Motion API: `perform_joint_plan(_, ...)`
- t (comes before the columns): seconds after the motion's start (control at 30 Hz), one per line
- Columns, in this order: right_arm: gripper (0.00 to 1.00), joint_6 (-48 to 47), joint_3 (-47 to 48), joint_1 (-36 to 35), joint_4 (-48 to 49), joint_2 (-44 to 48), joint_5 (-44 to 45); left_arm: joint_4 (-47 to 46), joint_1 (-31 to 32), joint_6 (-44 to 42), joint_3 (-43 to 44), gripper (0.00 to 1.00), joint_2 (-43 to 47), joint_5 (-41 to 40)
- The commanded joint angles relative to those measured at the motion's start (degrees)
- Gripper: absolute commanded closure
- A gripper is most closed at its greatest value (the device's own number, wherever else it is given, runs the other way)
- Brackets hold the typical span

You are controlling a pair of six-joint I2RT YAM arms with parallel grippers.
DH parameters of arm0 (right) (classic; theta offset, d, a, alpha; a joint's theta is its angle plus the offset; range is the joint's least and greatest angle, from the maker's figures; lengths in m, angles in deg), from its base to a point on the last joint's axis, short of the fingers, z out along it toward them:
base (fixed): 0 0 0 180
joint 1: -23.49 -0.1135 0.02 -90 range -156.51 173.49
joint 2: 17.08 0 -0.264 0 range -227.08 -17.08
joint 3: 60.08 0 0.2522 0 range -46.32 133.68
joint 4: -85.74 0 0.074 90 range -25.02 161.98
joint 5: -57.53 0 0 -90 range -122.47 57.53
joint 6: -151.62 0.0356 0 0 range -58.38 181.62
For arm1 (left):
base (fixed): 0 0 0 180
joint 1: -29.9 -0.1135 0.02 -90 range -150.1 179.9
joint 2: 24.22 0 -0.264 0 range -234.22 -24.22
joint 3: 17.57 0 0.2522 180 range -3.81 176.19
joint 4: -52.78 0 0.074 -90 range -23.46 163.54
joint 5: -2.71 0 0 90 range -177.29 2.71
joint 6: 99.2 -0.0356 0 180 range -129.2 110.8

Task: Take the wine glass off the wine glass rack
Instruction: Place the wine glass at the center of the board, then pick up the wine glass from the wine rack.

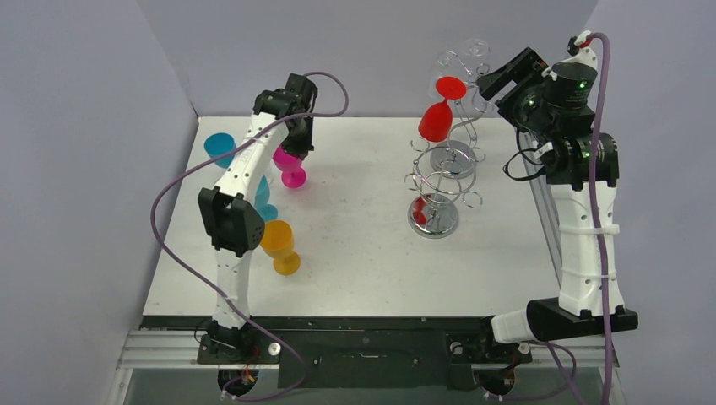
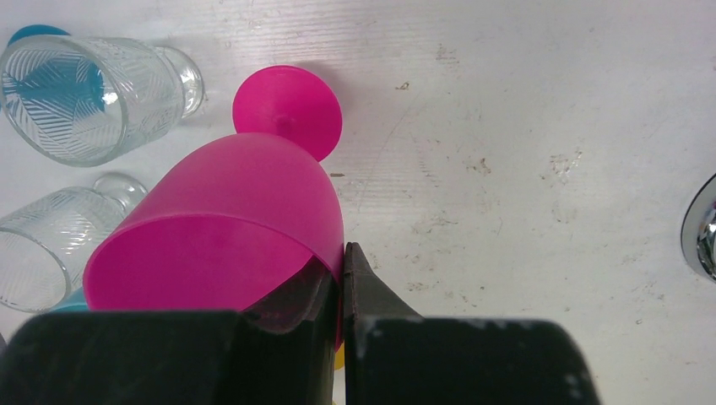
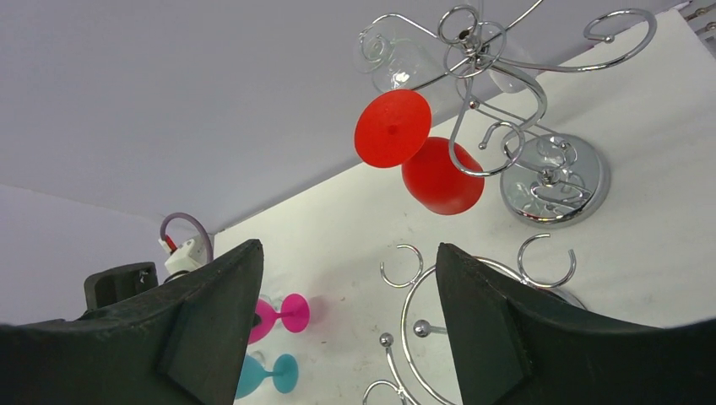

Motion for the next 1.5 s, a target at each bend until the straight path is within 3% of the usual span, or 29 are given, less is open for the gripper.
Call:
perform_joint_plan(0.0, 0.3, -1.2, -0.2, 1.7, 0.3, -0.9, -1.7, -0.5, 0.2, -1.2, -1.5, 1.0, -1.1, -1.2)
perform_joint_plan(0.5, 0.3, -1.2, -1.5, 3.0, 0.4, -1.7, -2.2, -0.9, 0.2, -1.6, -1.6, 0.86, -4.3, 0.0)
perform_joint_plan(0.83, 0.3, -1.0, -1.6, 3.2, 1.0, -2.6, -2.8, -0.9, 0.4, -1.2, 1.0, 0.61, -2.8, -0.7)
perform_joint_plan(1.23, 0.3, 0.3, 1.2, 3.6, 2.3, -7.1, -5.2, -0.2, 0.6, -1.0, 3.9, 0.5, 0.9, -2.3)
perform_joint_plan(1.47, 0.36, 3.3, 1.3, 3.4, 4.4, -10.3, -7.1, -1.9, 1.2, -0.7, 3.7, 0.4, 4.9, -3.7)
